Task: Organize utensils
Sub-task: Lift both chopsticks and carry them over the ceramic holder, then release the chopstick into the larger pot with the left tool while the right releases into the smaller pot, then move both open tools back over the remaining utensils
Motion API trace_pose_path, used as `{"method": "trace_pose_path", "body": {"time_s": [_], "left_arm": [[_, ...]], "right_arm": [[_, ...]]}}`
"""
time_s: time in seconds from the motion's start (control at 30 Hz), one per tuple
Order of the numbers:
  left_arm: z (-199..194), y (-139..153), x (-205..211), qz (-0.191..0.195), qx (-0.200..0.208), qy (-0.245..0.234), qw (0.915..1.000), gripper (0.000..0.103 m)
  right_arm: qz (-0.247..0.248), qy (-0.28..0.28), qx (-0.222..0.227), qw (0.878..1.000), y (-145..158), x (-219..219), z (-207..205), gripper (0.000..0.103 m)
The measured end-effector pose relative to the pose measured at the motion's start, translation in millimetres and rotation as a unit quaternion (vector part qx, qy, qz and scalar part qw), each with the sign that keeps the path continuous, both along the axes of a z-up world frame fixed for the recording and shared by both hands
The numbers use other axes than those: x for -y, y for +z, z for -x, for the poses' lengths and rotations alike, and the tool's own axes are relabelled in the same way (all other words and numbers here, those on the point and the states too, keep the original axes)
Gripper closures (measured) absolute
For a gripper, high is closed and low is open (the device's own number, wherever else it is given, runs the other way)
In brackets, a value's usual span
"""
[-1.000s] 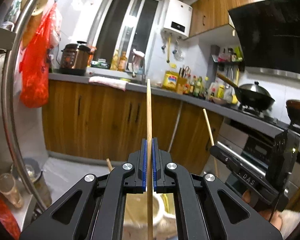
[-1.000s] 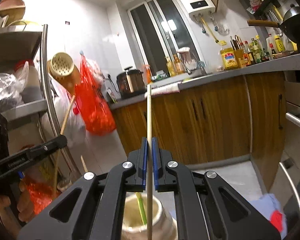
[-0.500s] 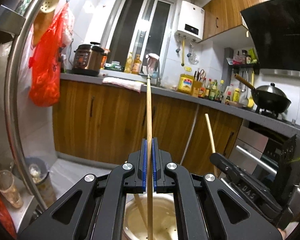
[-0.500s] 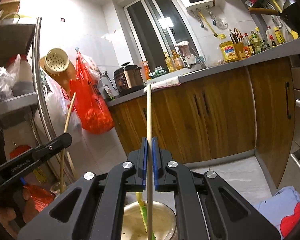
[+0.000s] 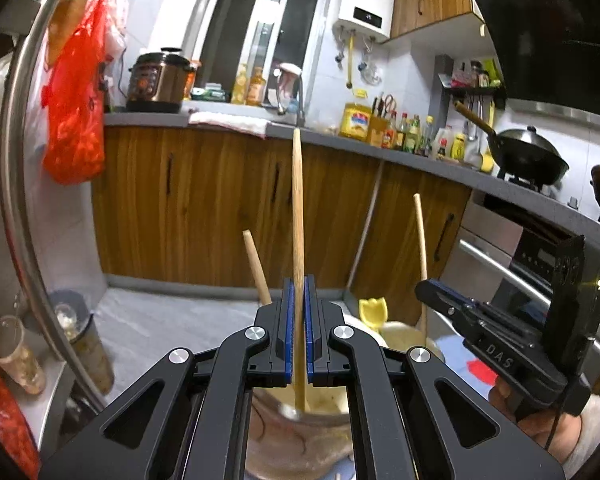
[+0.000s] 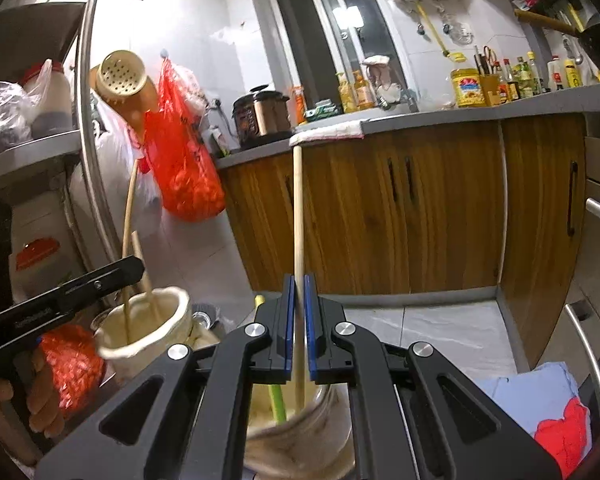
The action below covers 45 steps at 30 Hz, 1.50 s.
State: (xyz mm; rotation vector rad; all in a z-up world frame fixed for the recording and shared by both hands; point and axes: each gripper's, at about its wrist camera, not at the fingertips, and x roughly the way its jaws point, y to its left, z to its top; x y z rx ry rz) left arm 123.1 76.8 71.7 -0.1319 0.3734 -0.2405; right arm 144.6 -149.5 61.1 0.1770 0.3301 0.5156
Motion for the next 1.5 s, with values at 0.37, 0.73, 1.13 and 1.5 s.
{"method": "trace_pose_path", "body": {"time_s": [0.37, 0.73, 1.13, 1.5], "left_arm": [[4.1, -4.5, 2.0, -0.009, -0.022, -0.017, 0.9996, 0.096], [10.8, -2.7, 11.2, -0.023, -0.011, -0.023, 0.9994, 0.071], [43.8, 28.0, 17.2, -0.046, 0.003, 0.007, 0.9989, 0.027], [99.0, 45.0, 29.7, -0.074, -0.037, 0.027, 0.9962, 0.005]], "right_arm": [[0.016, 0.025, -0.06, 0.998, -1.3, 7.6, 7.7, 0.098], [0.027, 0.019, -0.079, 0.996, -5.6, 11.7, 11.4, 0.095], [0.011, -0.033, -0.078, 0.996, 23.2, 34.2, 39.2, 0.017], [0.039, -0.073, -0.132, 0.988, 13.3, 50.9, 95.7, 0.005]]}}
